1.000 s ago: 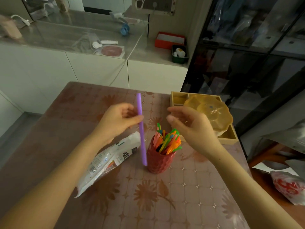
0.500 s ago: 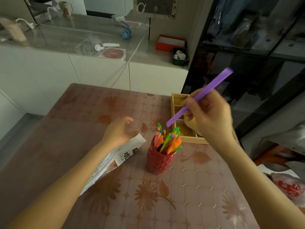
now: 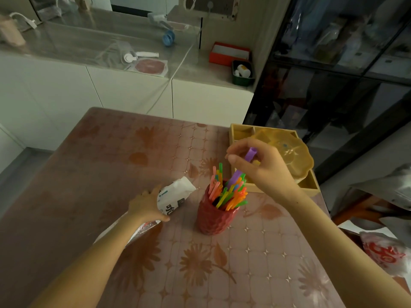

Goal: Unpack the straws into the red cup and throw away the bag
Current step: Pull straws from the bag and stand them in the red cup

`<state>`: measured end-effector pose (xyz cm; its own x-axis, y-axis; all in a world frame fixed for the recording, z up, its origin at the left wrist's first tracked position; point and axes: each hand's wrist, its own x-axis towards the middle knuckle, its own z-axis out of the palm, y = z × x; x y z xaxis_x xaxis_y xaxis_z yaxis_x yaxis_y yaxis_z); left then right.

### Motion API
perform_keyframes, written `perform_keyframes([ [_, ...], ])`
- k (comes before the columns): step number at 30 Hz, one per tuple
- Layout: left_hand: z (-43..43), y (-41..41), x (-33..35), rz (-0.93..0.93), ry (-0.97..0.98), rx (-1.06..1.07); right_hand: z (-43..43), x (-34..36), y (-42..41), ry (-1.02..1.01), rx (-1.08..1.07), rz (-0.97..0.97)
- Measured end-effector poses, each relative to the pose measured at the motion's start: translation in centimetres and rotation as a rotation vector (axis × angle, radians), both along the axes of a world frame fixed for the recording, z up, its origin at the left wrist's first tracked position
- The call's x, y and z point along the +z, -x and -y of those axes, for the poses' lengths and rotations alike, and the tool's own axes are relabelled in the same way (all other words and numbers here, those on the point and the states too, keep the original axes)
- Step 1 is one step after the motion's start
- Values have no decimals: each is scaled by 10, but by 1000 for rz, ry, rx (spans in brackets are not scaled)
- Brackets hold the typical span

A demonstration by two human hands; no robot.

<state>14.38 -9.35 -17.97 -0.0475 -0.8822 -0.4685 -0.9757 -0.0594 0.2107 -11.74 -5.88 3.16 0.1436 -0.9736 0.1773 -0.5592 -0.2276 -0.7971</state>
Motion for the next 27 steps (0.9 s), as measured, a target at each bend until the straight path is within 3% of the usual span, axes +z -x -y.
perform_keyframes([
  [2,-2,1,-1,8,19,-25,1,-3,-2,53,5,-60],
  [6,-11,1,-8,53,98,-67,3,-25,-7,-64,161,-675],
  [8,-15,0,-12,72,153,-87,-1,-31,-8,-116,162,-780],
  [13,-20,1,-10,35,249,-98,-12,-13,-5,79,5,-448],
  [19,-19,-15,29,-37,357,-25,-32,2,-3,66,-37,-117],
  [23,-19,-33,85,-194,605,-41,-43,11,-15,34,-73,173],
  [27,-20,-42,153,-128,873,-202,-48,25,-32,-106,-156,549],
])
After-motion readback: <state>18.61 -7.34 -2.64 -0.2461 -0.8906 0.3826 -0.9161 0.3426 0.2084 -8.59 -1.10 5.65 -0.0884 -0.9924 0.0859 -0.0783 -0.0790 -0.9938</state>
